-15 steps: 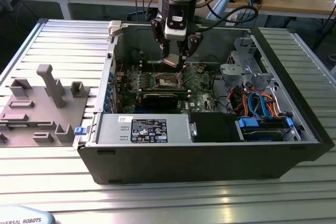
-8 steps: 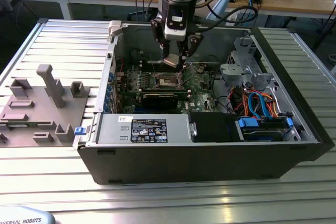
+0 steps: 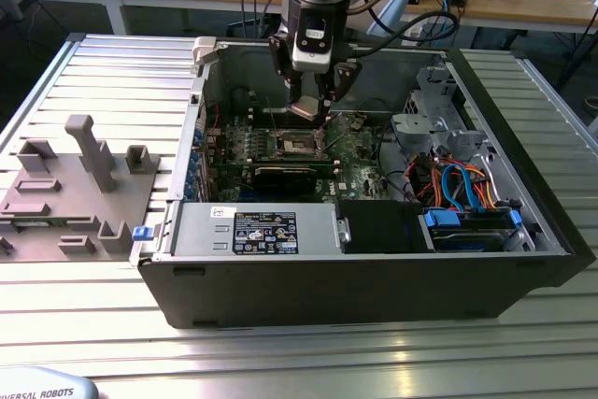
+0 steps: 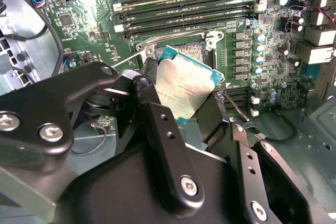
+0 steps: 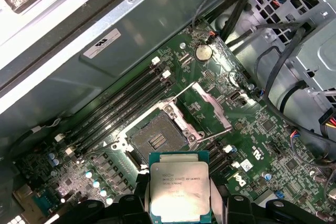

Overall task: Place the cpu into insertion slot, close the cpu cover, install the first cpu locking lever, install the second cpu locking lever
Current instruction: 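Place the cpu into insertion slot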

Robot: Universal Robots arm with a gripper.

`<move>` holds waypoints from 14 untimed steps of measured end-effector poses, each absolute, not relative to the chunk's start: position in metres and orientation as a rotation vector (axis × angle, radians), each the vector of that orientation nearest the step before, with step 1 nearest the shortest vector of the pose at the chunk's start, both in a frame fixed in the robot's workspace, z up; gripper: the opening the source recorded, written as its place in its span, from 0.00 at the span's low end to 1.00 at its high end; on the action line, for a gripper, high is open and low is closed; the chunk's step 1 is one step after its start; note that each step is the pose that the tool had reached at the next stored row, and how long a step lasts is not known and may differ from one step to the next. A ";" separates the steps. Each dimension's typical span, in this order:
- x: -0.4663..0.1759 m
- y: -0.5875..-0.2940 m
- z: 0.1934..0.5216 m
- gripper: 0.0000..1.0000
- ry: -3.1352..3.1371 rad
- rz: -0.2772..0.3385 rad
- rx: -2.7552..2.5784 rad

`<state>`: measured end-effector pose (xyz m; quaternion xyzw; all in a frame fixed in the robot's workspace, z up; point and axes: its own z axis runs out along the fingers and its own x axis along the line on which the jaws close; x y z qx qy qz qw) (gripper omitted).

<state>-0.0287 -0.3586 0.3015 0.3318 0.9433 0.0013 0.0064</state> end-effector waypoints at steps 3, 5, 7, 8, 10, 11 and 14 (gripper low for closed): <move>-0.029 -0.359 0.301 0.54 2.951 0.004 1.040; -0.029 -0.359 0.301 0.54 2.950 0.004 1.041; -0.029 -0.359 0.301 0.54 2.950 0.004 1.043; -0.029 -0.359 0.301 0.54 2.949 0.004 1.045; -0.029 -0.359 0.301 0.54 2.949 0.004 1.046; -0.029 -0.359 0.301 0.54 2.948 0.004 1.048; -0.029 -0.359 0.301 0.54 2.947 0.004 1.050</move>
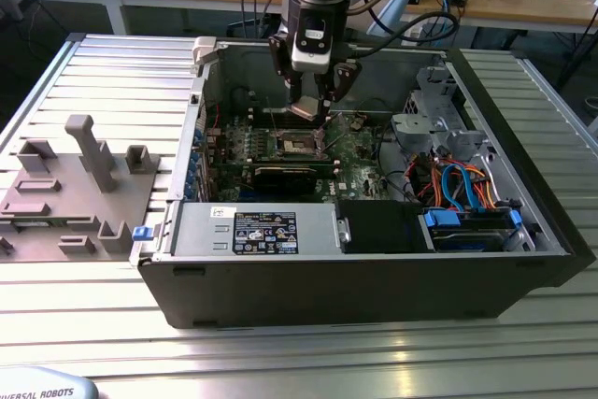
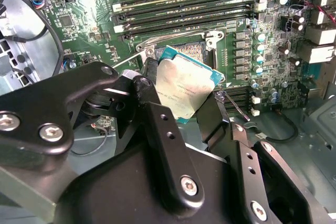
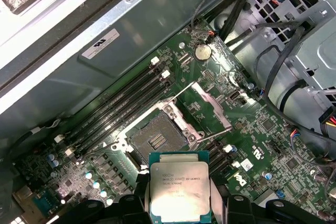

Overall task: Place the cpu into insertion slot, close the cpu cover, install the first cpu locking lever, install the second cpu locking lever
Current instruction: 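Place the cpu into insertion slot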

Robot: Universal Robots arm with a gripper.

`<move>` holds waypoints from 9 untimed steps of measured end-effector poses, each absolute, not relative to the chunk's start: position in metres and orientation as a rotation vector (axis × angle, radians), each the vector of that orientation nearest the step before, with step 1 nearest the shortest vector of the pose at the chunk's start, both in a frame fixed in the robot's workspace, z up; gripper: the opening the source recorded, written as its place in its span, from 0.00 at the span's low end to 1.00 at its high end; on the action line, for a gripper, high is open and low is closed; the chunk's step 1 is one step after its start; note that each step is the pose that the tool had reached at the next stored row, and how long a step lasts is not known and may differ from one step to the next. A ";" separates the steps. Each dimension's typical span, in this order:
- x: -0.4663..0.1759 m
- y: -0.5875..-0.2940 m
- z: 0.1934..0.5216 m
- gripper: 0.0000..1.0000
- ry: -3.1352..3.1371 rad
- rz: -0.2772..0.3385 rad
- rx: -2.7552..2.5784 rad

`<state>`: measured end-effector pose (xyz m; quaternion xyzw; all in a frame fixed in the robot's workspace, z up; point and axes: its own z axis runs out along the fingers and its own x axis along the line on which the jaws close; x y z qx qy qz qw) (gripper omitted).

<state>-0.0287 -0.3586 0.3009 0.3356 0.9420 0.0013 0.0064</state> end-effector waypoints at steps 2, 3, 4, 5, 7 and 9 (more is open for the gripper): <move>-0.029 -0.359 0.301 0.54 2.947 0.004 1.051; -0.029 -0.359 0.301 0.54 2.946 0.004 1.052; -0.029 -0.359 0.301 0.54 2.946 0.004 1.053; -0.029 -0.359 0.301 0.54 2.946 0.004 1.053; -0.029 -0.359 0.301 0.54 2.946 0.004 1.055; -0.029 -0.359 0.301 0.54 2.945 0.004 1.056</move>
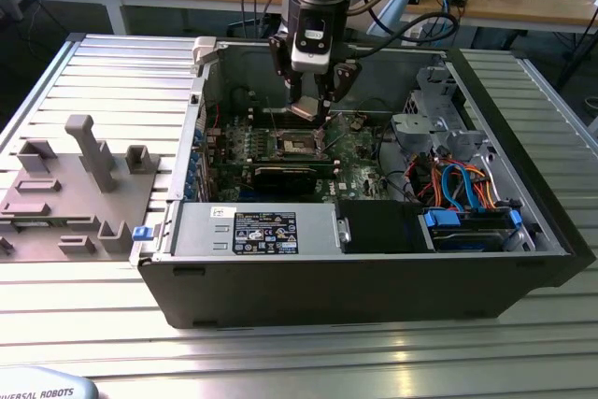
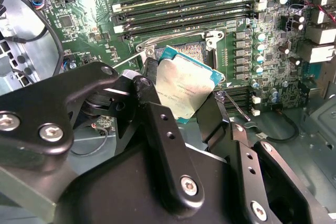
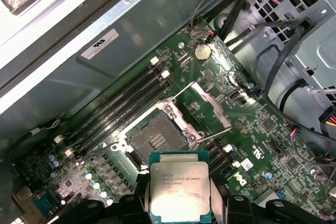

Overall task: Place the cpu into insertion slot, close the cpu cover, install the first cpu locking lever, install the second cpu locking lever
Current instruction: 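Place the cpu into insertion slot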

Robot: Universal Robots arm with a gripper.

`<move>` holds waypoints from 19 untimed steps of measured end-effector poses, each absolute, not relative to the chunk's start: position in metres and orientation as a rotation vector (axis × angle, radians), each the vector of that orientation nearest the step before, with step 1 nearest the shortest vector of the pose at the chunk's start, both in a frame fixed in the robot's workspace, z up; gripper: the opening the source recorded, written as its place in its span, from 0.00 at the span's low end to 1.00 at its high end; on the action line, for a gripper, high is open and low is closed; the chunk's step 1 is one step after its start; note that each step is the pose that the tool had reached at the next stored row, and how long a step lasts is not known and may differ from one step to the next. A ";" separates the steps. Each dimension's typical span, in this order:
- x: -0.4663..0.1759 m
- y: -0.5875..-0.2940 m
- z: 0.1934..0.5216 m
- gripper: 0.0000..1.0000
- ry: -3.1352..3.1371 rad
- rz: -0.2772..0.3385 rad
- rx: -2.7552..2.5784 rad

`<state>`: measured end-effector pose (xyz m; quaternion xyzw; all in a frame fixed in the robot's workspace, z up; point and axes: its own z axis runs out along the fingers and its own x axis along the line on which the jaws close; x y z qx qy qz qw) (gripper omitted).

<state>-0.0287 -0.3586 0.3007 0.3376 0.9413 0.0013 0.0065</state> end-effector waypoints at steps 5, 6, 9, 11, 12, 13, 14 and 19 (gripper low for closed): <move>-0.029 -0.359 0.300 0.54 2.943 0.004 1.061; -0.029 -0.359 0.300 0.54 2.943 0.004 1.062; -0.029 -0.359 0.300 0.54 2.942 0.004 1.065; -0.029 -0.359 0.300 0.54 2.941 0.004 1.067; -0.029 -0.359 0.300 0.54 2.941 0.004 1.068; -0.029 -0.359 0.300 0.54 2.941 0.004 1.068; -0.029 -0.359 0.300 0.54 2.940 0.004 1.069; -0.029 -0.359 0.300 0.54 2.939 0.004 1.073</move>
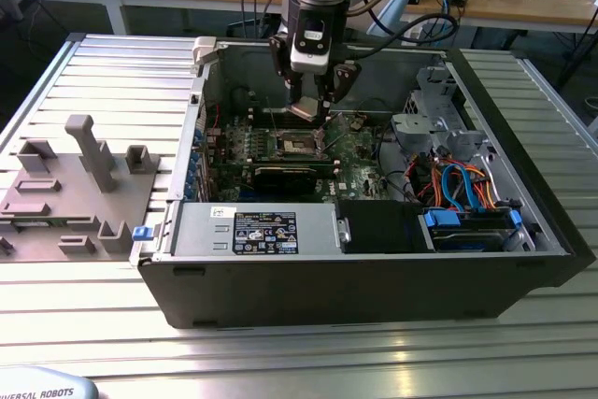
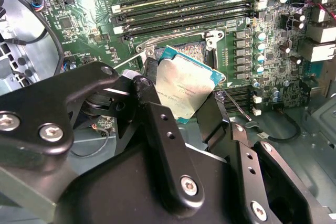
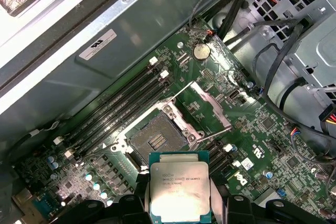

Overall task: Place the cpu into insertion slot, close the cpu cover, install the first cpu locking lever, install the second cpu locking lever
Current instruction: 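Place the cpu into insertion slot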

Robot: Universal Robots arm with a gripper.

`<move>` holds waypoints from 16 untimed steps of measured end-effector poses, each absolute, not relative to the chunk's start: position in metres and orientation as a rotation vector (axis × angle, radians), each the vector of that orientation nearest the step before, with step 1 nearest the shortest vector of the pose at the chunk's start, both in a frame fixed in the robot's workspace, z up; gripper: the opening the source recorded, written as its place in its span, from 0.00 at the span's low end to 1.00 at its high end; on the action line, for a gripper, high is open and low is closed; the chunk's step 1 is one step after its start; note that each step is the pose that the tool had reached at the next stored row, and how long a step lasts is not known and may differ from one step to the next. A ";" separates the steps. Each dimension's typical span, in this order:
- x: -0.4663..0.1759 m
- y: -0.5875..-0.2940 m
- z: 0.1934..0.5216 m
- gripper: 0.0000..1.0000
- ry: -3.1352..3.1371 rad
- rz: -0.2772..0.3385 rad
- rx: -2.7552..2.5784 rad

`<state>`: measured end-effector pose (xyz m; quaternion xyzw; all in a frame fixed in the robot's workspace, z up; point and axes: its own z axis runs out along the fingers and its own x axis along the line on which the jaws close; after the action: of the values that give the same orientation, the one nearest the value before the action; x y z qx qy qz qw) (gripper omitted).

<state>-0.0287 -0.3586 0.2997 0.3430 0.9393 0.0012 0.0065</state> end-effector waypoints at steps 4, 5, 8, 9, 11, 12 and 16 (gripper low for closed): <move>-0.029 -0.359 0.300 0.54 2.938 0.004 1.077; -0.029 -0.359 0.299 0.54 2.937 0.004 1.078; -0.029 -0.359 0.299 0.54 2.936 0.004 1.082; -0.029 -0.359 0.299 0.54 2.935 0.004 1.083; -0.029 -0.359 0.299 0.54 2.935 0.003 1.084; -0.029 -0.359 0.299 0.54 2.934 0.003 1.085; -0.029 -0.359 0.299 0.54 2.933 0.003 1.089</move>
<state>-0.0287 -0.3586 0.2989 0.3479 0.9375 0.0011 0.0065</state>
